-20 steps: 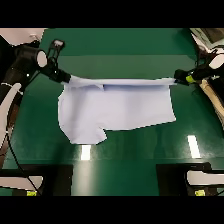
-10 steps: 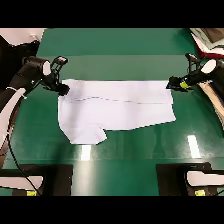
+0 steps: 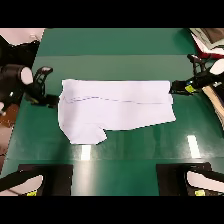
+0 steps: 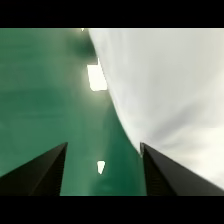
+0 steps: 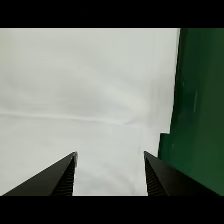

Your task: Fold the shirts.

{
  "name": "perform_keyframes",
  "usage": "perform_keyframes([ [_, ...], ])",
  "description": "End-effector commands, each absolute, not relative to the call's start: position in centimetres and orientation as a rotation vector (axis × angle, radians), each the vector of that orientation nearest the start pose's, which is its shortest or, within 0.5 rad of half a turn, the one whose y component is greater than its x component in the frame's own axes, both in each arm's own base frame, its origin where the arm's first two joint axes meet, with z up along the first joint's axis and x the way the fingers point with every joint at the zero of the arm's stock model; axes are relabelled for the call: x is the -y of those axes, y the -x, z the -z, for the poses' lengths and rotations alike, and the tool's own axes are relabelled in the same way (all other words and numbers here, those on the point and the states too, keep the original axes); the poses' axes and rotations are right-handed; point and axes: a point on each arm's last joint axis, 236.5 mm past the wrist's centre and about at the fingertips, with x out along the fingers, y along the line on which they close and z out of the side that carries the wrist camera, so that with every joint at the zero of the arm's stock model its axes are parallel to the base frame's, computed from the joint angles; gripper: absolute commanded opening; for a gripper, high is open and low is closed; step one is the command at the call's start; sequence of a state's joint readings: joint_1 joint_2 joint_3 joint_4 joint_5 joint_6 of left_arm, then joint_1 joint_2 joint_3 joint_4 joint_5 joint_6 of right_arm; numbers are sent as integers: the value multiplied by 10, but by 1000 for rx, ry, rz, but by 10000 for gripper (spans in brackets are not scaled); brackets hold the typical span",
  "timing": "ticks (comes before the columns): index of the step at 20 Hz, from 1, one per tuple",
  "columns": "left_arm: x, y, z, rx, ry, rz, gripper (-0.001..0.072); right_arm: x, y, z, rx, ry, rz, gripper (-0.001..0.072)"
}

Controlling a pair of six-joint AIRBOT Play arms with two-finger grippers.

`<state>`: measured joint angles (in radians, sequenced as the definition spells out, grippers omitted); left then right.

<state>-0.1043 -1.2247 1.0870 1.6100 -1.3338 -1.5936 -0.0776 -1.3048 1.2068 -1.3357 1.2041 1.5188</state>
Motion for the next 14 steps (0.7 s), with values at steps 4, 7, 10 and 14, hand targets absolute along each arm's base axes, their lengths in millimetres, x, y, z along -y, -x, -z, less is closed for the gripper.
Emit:
perform_keyframes([
  [4,84,-227,53,-1608,255,154,544,-22,-364,-19,-1223,-218,-90,494],
  [7,106,-205,68,-1669,375,189,544,-22,-364,-30,-1194,-214,-91,493],
  [10,111,-186,76,-1726,411,194,544,-21,-369,-46,-1148,-208,-92,488],
  [14,116,-185,84,-1716,450,188,544,-21,-374,-55,-1124,-205,-94,487],
])
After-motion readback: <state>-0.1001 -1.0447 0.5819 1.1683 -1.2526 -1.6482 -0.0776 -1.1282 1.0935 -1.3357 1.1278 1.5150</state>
